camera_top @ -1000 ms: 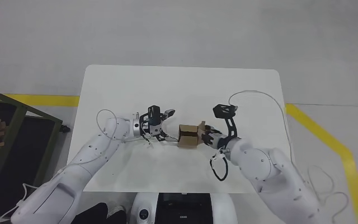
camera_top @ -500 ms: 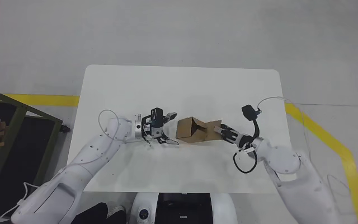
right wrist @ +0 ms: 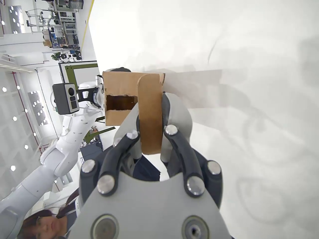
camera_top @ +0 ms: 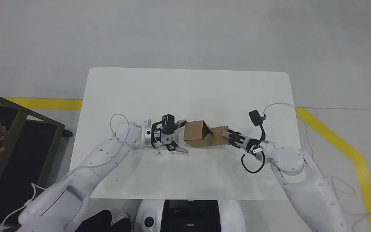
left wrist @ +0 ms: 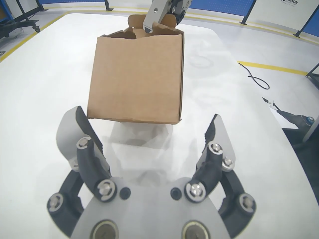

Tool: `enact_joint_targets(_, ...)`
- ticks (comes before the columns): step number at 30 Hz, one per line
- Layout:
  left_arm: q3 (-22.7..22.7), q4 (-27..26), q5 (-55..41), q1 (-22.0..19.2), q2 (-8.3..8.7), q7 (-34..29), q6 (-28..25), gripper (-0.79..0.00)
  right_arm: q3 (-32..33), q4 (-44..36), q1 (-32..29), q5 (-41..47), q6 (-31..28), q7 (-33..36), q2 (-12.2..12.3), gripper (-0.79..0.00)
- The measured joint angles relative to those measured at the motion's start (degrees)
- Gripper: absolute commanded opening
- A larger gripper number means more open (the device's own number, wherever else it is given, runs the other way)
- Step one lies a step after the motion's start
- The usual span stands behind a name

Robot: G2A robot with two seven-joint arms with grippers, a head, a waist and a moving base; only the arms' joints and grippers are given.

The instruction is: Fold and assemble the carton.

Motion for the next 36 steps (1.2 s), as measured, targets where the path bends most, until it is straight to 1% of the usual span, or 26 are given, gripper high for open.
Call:
enact_joint_targets(11,3.6,3.5,-0.1,-3.7,-2.19,2.2,-1.3,0.000,-0.4,-0.6,-0.1,-0.8,0.2,-0.6,-0.1,-0.785)
enact_joint_targets(20,4.9,8.3,-2.1,-5.3,-3.48,5.4,-2.9,0.000,-0.3,-1.1,-0.5,-1.5,0.6,-0.8,0.0,-0.785)
enact_joint_targets(25,6.4,9.5,-3.1,-6.2,-4.31,5.1,-3.9,0.000,-0.6,-1.0,-0.2,-1.8,0.7,-0.7,-0.1,-0.785)
enact_joint_targets(36,8.9,11.6,-5.1,-7.3,-5.17,5.4,-3.6,0.000,-0.5,-0.6,-0.1,-2.0,0.7,-0.5,-0.1,-0.785)
